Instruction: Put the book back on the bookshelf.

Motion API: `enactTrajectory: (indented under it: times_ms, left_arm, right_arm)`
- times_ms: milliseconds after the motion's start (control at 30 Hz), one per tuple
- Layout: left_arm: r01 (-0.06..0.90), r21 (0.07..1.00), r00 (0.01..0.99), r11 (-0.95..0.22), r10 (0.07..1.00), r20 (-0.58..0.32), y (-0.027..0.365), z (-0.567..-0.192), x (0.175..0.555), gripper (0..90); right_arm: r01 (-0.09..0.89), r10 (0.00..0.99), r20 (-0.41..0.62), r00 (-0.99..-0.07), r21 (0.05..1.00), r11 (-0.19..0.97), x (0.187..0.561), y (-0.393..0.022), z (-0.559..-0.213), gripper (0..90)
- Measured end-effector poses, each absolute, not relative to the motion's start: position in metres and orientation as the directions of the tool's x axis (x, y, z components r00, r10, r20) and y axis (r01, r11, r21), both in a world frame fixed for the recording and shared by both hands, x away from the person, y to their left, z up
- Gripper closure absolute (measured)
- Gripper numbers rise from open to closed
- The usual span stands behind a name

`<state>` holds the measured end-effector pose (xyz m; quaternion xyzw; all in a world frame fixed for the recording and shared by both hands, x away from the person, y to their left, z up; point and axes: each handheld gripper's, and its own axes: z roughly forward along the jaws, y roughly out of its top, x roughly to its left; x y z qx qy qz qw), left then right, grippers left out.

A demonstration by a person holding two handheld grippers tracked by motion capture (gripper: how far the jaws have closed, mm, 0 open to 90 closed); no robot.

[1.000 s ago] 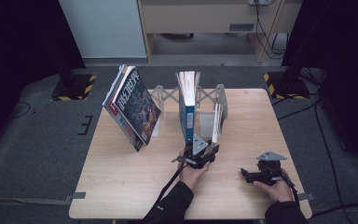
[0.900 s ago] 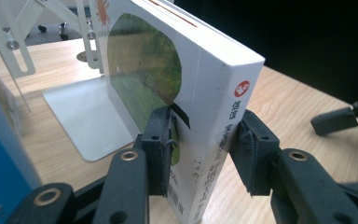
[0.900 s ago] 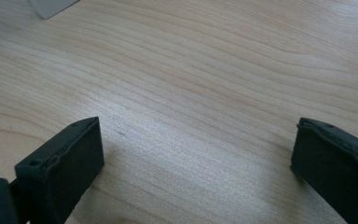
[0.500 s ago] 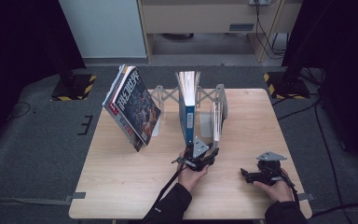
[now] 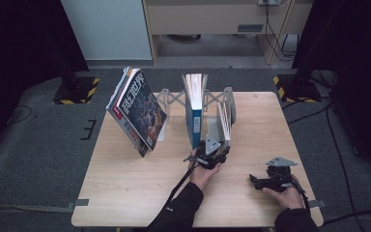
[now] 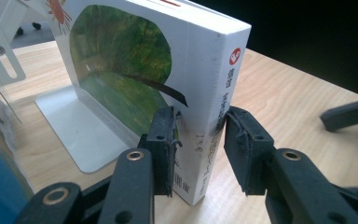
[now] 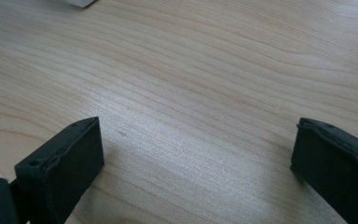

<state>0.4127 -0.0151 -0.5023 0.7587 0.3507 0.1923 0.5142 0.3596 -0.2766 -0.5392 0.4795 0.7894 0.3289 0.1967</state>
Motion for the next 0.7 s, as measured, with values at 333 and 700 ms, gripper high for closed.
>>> enactTrajectory:
  times_ms: [333, 700]
  left_arm:
    - [0.342, 0.912, 0.661, -0.227, 0.747, -0.062, -0.024, -0.503, 0.429, 58.4]
    - [0.353, 0.911, 0.639, -0.212, 0.766, -0.069, -0.021, -0.505, 0.439, 54.7]
  right_arm:
    - [0.628, 0.886, 0.005, -0.463, 0.708, 0.324, 0.36, -0.277, -0.539, 2.6]
    - [0.628, 0.887, 0.006, -0.463, 0.708, 0.323, 0.36, -0.277, -0.539, 2.6]
